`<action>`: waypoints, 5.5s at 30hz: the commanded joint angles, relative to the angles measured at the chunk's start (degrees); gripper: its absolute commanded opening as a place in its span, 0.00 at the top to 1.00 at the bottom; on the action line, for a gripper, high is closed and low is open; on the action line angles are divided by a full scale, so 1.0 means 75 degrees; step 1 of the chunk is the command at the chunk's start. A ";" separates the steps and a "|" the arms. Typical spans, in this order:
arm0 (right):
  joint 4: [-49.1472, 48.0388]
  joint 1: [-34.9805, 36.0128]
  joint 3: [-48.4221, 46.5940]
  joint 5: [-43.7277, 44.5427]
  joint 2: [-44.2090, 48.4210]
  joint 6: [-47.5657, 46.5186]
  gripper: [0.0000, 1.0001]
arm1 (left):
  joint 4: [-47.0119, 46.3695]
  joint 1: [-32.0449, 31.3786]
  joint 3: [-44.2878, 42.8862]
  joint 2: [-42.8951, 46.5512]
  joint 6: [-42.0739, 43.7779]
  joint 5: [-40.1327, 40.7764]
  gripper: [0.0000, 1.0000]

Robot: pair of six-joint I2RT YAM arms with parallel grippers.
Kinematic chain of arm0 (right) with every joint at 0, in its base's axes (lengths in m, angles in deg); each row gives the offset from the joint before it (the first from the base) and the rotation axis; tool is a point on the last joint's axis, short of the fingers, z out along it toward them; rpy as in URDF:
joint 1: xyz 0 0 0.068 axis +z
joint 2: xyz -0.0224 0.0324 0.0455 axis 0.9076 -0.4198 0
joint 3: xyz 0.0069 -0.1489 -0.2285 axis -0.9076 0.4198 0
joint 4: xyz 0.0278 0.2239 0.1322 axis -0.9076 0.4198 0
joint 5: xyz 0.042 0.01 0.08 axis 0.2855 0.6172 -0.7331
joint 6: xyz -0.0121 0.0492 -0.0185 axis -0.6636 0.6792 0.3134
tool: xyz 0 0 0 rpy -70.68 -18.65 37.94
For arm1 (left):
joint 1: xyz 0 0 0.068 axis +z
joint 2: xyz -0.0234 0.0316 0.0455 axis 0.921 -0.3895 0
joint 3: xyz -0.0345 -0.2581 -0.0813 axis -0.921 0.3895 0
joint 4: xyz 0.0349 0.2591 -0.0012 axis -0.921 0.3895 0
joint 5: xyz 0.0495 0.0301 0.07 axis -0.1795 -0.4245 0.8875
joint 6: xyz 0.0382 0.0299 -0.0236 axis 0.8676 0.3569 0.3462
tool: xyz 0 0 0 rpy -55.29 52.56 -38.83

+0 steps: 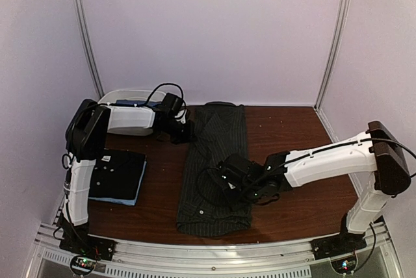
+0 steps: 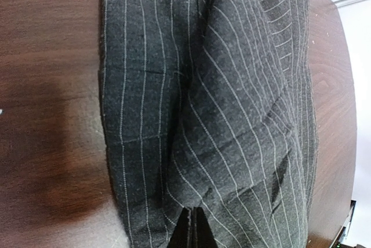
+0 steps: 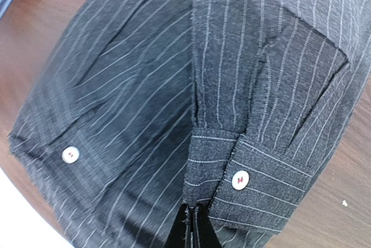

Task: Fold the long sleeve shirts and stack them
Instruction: Smooth out the rectangle-folded shirt at the center of the board.

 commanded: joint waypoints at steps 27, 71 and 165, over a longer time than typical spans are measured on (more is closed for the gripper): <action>0.0128 0.0228 -0.0307 -0.1377 0.0423 0.0299 0.58 | 0.0042 0.0044 -0.0276 0.0275 0.0592 -0.0467 1.00; -0.6029 -0.2268 0.4654 -0.3408 0.1441 0.2236 0.56 | -0.0204 -0.1192 -0.0361 -0.1054 -0.0107 0.0141 1.00; -0.5337 -0.1707 0.4044 -0.3469 0.2619 0.3318 0.98 | -0.0260 -0.2154 -0.1504 -0.1989 -0.0072 -0.0956 0.95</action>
